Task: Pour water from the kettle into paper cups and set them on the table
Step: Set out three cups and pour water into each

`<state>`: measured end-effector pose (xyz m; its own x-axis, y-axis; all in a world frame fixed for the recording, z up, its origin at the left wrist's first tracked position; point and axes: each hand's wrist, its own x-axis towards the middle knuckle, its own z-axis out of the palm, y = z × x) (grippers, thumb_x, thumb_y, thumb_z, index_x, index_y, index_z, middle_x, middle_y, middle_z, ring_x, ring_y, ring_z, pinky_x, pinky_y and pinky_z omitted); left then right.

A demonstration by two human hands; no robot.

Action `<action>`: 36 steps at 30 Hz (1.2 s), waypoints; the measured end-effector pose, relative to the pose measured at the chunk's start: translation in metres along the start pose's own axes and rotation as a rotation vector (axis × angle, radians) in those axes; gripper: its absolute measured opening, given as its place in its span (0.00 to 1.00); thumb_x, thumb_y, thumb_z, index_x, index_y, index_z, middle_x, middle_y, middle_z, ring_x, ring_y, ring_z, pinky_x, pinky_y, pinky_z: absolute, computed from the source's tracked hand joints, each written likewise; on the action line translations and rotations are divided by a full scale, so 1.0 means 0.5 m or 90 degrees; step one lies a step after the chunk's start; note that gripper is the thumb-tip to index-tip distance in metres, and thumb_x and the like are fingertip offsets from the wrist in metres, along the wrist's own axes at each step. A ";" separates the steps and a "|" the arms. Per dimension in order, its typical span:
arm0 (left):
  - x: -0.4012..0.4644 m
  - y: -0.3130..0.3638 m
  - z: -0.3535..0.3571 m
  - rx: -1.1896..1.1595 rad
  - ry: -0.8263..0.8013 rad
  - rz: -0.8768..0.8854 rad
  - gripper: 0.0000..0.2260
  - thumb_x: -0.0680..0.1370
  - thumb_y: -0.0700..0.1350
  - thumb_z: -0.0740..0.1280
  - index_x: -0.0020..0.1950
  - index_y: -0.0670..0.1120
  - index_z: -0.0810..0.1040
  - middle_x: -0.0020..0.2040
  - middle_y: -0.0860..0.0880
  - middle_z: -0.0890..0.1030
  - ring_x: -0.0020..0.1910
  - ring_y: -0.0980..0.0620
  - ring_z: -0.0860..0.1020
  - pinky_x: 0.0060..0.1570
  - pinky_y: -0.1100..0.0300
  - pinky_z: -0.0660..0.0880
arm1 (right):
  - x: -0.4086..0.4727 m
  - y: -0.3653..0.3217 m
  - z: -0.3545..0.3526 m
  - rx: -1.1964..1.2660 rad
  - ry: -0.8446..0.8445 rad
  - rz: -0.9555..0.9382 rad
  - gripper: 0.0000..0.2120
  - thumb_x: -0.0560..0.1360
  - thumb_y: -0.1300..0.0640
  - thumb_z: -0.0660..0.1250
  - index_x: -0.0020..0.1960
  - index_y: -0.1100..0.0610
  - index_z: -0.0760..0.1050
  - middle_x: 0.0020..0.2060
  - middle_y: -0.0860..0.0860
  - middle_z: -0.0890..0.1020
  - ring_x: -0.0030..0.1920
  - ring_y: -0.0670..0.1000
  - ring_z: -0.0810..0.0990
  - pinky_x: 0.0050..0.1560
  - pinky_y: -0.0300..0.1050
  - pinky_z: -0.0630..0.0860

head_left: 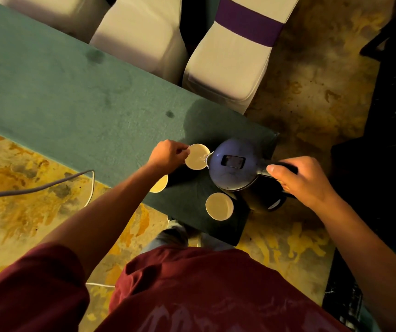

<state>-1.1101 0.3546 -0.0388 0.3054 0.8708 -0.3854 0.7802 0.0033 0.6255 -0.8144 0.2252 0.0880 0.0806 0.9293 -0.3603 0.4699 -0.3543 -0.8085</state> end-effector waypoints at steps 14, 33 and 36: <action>-0.003 -0.004 0.003 0.004 -0.005 0.008 0.11 0.80 0.47 0.66 0.59 0.48 0.84 0.40 0.50 0.85 0.35 0.56 0.80 0.32 0.64 0.70 | -0.003 -0.002 0.006 -0.036 0.006 0.016 0.17 0.70 0.35 0.66 0.28 0.43 0.77 0.22 0.43 0.74 0.25 0.43 0.72 0.32 0.48 0.68; 0.000 -0.009 0.006 0.011 0.010 0.012 0.11 0.80 0.48 0.66 0.57 0.49 0.85 0.43 0.47 0.86 0.38 0.54 0.79 0.37 0.61 0.69 | -0.005 -0.004 0.018 -0.019 -0.004 0.028 0.17 0.71 0.36 0.65 0.28 0.43 0.77 0.22 0.43 0.74 0.24 0.43 0.72 0.32 0.46 0.66; 0.000 -0.011 0.005 0.015 0.008 0.010 0.11 0.80 0.48 0.66 0.57 0.49 0.85 0.43 0.47 0.86 0.38 0.54 0.79 0.37 0.61 0.68 | -0.005 -0.003 0.022 -0.023 0.005 0.023 0.16 0.71 0.35 0.65 0.29 0.43 0.78 0.22 0.43 0.74 0.24 0.43 0.73 0.32 0.45 0.66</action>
<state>-1.1130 0.3531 -0.0440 0.3105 0.8768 -0.3671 0.7883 -0.0217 0.6149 -0.8248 0.2224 0.0849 0.1049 0.9168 -0.3853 0.4985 -0.3837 -0.7774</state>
